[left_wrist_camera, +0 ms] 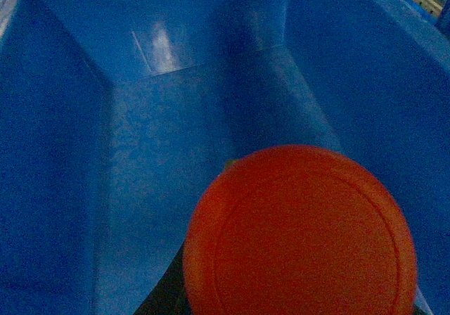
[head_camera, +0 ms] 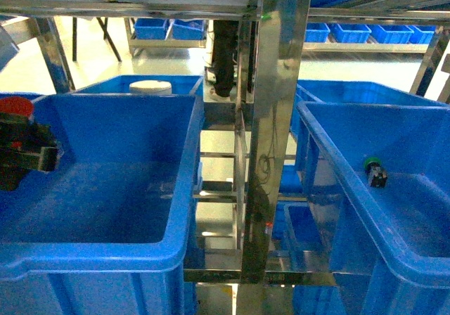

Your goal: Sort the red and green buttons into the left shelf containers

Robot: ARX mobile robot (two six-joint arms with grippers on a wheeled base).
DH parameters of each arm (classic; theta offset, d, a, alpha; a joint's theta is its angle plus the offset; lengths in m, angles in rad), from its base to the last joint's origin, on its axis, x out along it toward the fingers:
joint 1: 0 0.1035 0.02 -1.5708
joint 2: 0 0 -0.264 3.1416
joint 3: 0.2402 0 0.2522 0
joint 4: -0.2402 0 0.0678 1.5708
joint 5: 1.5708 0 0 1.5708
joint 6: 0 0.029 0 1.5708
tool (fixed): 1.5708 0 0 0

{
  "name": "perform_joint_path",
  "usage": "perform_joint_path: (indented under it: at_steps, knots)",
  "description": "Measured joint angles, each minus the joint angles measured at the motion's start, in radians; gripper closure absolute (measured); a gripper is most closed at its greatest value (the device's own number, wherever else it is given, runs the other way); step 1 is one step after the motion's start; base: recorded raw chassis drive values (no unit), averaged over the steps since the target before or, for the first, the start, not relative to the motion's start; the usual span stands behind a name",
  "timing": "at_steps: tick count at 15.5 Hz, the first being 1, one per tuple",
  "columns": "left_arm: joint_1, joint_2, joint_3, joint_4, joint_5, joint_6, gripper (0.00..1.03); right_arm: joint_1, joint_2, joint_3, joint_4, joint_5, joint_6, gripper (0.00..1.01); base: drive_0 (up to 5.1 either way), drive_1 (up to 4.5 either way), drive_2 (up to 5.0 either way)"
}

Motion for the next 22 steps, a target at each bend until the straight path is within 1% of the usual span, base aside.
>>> perform_joint_path:
  at_steps: [2,4,6,7,9,10,11,12,14,16,17,20,21,22]
  knots:
    - [0.003,0.102,0.067,-0.014,-0.027,0.014,0.77,0.0,0.0,0.0,0.0,0.0,0.0,0.03,0.0,0.0,0.0]
    - [0.011,0.212,0.114,-0.012,-0.056,0.047,0.76,0.0,0.0,0.0,0.0,0.0,0.0,0.03,0.0,0.0,0.0]
    - [0.017,0.239,0.107,0.006,-0.097,0.076,0.58,0.0,0.0,0.0,0.0,0.0,0.0,0.03,0.0,0.0,0.0]
    - [0.017,0.24,0.107,0.011,-0.105,0.081,0.51,0.0,0.0,0.0,0.0,0.0,0.0,0.03,0.0,0.0,0.0]
    - [0.023,0.24,0.108,0.029,-0.108,0.085,0.36,0.0,0.0,0.0,0.0,0.0,0.0,0.03,0.0,0.0,0.0]
    - [0.024,0.24,0.108,0.031,-0.103,0.084,0.25,0.0,0.0,0.0,0.0,0.0,0.0,0.03,0.0,0.0,0.0]
    - [0.029,0.238,0.107,0.031,-0.071,0.065,0.03,0.0,0.0,0.0,0.0,0.0,0.0,0.03,0.0,0.0,0.0]
    - [0.029,0.23,0.106,0.029,-0.047,0.041,0.05,0.0,0.0,0.0,0.0,0.0,0.0,0.03,0.0,0.0,0.0]
    - [0.029,0.175,0.09,0.034,-0.014,-0.017,0.05,0.0,0.0,0.0,0.0,0.0,0.0,0.03,0.0,0.0,0.0]
    - [0.035,0.101,0.045,0.039,0.017,-0.077,0.05,0.0,0.0,0.0,0.0,0.0,0.0,0.03,0.0,0.0,0.0]
    - [0.037,0.069,0.018,0.031,0.033,-0.098,0.05,0.0,0.0,0.0,0.0,0.0,0.0,0.03,0.0,0.0,0.0]
    - [0.052,-0.083,-0.07,0.022,0.019,-0.151,0.05,0.0,0.0,0.0,0.0,0.0,0.0,0.03,0.0,0.0,0.0]
    - [0.063,-0.137,-0.096,0.041,0.019,-0.165,0.05,0.0,0.0,0.0,0.0,0.0,0.0,0.03,0.0,0.0,0.0]
    - [0.075,-0.217,-0.128,0.015,0.021,-0.186,0.05,0.0,0.0,0.0,0.0,0.0,0.0,0.03,0.0,0.0,0.0]
